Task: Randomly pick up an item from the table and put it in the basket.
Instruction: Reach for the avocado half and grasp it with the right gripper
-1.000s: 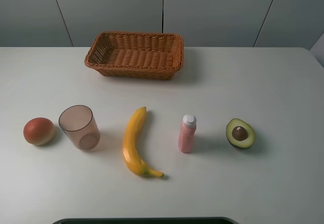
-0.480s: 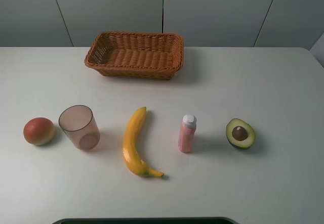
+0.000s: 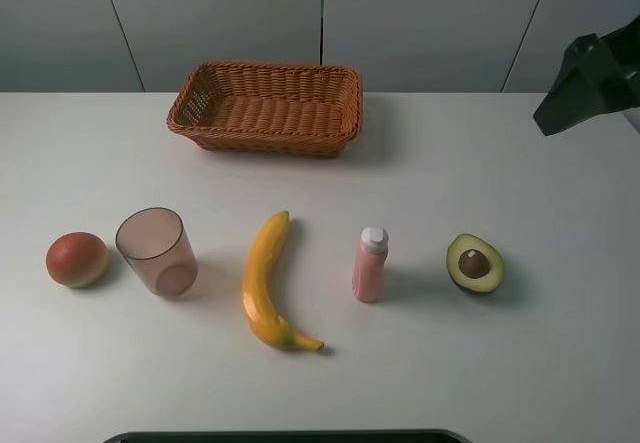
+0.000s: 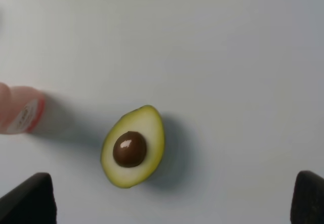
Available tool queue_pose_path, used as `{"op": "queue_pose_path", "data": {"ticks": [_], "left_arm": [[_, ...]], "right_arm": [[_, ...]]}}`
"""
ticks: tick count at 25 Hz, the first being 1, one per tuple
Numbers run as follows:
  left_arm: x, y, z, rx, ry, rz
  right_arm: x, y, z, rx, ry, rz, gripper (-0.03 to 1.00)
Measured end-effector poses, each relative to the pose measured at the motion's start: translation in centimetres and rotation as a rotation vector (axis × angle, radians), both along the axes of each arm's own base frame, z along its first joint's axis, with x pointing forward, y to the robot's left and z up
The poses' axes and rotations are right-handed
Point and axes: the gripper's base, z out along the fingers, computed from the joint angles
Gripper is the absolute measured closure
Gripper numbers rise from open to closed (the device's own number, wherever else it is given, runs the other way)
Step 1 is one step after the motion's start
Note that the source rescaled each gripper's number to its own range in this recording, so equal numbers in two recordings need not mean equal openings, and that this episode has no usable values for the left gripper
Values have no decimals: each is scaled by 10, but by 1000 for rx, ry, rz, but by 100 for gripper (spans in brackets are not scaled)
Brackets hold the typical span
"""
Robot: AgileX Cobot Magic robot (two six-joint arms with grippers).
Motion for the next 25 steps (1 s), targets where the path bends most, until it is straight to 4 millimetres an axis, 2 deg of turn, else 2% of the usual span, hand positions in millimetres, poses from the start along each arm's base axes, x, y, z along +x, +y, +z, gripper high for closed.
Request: {"op": "queue_pose_path", "data": {"ticks": [5, 13, 17, 25], "left_arm": [[0, 0, 0, 0, 0, 0], [0, 0, 0, 0, 0, 0], [0, 0, 0, 0, 0, 0], [0, 0, 0, -6, 1, 3]], "right_arm": [[17, 17, -46, -13, 123, 46, -3], [7, 23, -115, 33, 163, 17, -3], [1, 22, -138, 33, 194, -3, -3], [7, 30, -175, 23, 285, 1, -3]]}}
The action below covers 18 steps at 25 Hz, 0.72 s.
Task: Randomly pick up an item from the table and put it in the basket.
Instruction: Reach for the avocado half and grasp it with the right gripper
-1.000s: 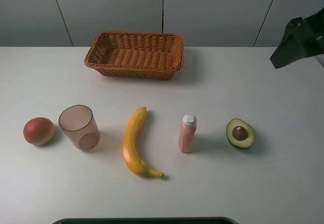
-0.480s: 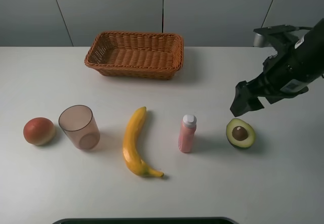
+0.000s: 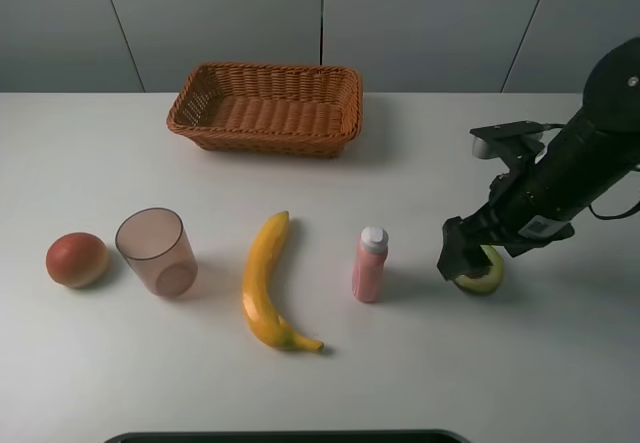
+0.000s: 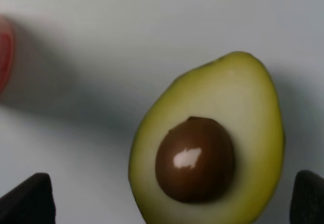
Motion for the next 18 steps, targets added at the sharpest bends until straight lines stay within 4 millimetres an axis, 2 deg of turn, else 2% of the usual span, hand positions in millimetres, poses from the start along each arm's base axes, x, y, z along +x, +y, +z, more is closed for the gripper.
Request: {"op": "queue_pose_path", "data": {"ticks": [5, 8, 15, 17, 18], "left_arm": [[0, 0, 0, 0, 0, 0], [0, 0, 0, 0, 0, 0], [0, 0, 0, 0, 0, 0], [0, 0, 0, 0, 0, 0], [0, 0, 0, 0, 0, 0]], "right_arm": [[6, 7, -23, -12, 16, 4, -3], [7, 7, -30, -18, 25, -4, -3], [7, 6, -32, -30, 25, -5, -3], [8, 6, -32, -31, 23, -5, 5], [8, 6, -32, -31, 23, -5, 19]]}}
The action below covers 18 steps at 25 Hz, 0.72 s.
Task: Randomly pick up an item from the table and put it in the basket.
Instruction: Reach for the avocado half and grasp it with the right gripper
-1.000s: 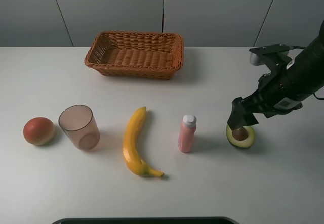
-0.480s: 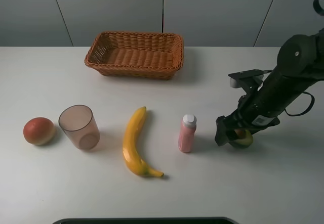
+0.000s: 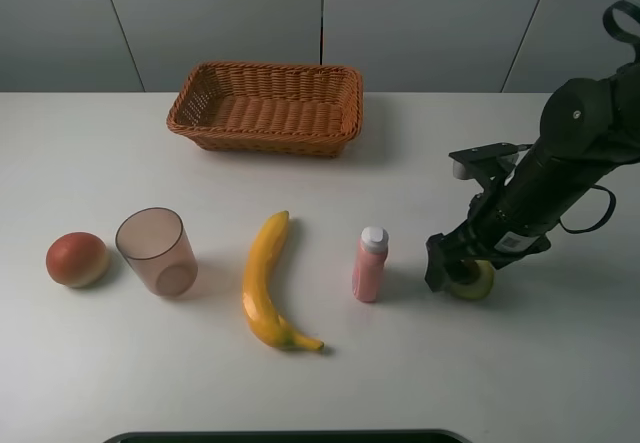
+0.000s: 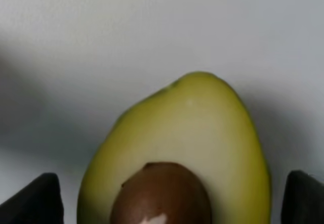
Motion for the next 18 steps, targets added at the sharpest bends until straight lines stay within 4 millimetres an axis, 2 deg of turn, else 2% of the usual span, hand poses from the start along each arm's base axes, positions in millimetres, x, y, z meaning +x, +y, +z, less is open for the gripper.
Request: {"op": "queue_pose_path", "data": {"ticks": [2, 4, 5, 18], "left_arm": [[0, 0, 0, 0, 0, 0], [0, 0, 0, 0, 0, 0], [0, 0, 0, 0, 0, 0], [0, 0, 0, 0, 0, 0]], "right_arm": [[0, 0, 0, 0, 0, 0, 59], [0, 0, 0, 0, 0, 0, 93], [0, 0, 0, 0, 0, -2, 96], [0, 0, 0, -3, 5, -9, 97]]}}
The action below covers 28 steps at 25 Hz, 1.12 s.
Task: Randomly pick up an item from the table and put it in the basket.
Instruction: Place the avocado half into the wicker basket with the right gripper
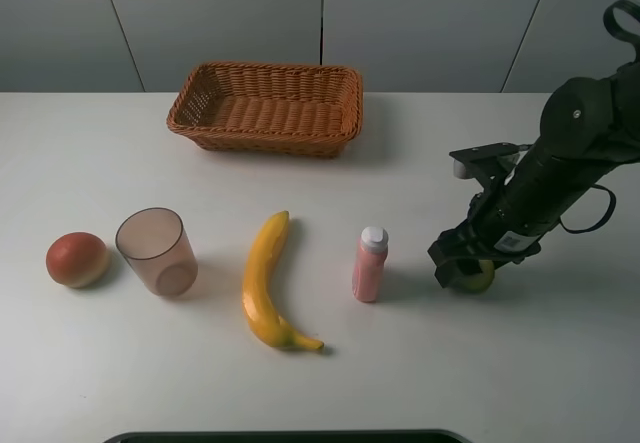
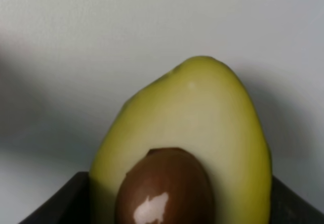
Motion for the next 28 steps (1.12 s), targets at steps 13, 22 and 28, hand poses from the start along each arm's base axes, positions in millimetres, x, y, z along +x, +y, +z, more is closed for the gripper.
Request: {"op": "queue_pose_path", "data": {"ticks": [13, 22, 28], "left_arm": [[0, 0, 0, 0, 0, 0], [0, 0, 0, 0, 0, 0], [0, 0, 0, 0, 0, 0]], "right_arm": [[71, 17, 178, 47, -466, 86, 97], [147, 43, 210, 172, -830, 44, 97], [192, 94, 152, 195, -781, 110, 97]]}}
